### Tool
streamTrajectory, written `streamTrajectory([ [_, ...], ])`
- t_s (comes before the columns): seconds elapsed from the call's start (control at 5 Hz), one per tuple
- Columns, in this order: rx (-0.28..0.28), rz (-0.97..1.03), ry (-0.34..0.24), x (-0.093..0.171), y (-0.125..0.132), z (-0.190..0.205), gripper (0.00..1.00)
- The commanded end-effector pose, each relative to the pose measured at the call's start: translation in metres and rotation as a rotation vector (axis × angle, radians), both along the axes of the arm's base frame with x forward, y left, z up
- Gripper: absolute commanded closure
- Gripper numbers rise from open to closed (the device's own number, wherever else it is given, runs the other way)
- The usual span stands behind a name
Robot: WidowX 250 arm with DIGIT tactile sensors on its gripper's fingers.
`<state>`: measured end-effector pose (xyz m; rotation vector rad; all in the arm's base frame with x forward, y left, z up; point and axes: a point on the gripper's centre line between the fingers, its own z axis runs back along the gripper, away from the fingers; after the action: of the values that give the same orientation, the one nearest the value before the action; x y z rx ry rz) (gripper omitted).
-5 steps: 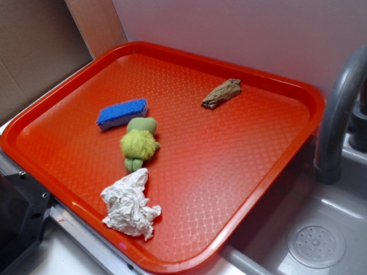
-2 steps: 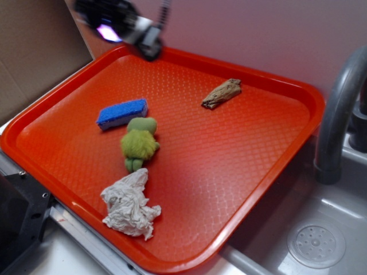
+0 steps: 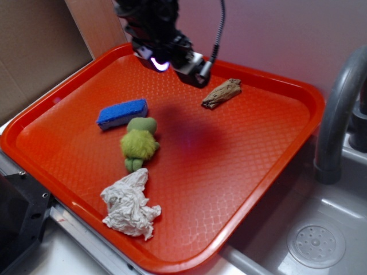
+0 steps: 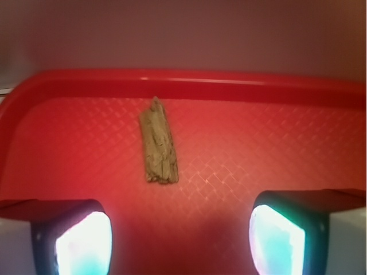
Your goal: Grab the wood chip.
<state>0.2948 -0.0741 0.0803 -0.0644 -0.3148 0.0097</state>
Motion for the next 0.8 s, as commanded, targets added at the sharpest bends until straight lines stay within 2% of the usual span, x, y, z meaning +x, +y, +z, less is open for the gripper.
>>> streamTrajectory([
  [0.0, -0.022, 0.028, 0.018, 0.035, -0.011, -0.012, 0.00],
  [0.2, -0.014, -0.008, 0.050, 0.040, -0.025, -0.021, 0.00],
  [0.4, -0.015, -0.049, 0.115, 0.047, -0.029, -0.037, 0.00],
  [0.6, -0.036, -0.050, 0.131, 0.047, -0.028, -0.039, 0.00],
])
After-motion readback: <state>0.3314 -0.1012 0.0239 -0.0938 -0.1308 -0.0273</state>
